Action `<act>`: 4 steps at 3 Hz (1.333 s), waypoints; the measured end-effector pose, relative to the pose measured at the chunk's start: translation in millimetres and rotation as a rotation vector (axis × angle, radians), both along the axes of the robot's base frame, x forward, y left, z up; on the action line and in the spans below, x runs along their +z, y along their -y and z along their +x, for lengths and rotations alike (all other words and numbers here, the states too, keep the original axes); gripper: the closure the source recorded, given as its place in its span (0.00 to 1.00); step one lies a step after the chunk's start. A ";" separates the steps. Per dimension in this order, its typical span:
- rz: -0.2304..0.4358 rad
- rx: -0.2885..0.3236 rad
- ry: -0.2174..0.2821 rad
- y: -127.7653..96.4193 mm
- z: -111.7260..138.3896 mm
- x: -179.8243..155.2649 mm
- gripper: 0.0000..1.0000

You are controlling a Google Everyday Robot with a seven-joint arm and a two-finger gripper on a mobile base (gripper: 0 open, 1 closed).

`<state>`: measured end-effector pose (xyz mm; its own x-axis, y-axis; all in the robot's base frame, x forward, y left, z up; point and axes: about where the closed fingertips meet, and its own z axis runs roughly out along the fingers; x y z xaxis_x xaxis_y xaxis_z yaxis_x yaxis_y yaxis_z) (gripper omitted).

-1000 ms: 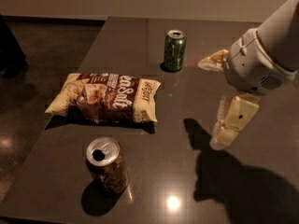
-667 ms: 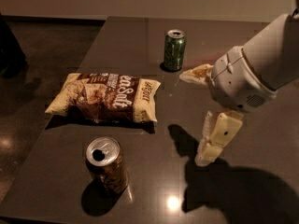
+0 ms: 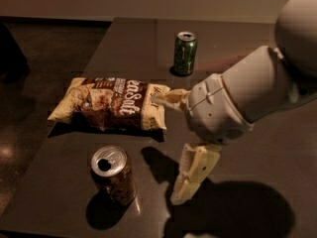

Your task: Knock orange can over

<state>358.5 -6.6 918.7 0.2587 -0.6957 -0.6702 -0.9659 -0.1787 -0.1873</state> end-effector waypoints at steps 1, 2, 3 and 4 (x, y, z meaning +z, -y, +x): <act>0.011 0.038 0.003 -22.2 -7.9 -6.1 0.00; 0.021 0.063 -0.011 -39.4 -14.7 -13.1 0.00; 0.022 0.084 -0.025 -51.0 -20.2 -19.0 0.00; 0.014 0.102 -0.036 -59.4 -25.1 -24.1 0.00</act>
Offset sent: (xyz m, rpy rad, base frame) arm -0.0201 0.0570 -0.0246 0.0376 0.0388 0.0887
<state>333.4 52.8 894.6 0.3035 -0.6574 -0.6897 -0.9489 -0.2743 -0.1561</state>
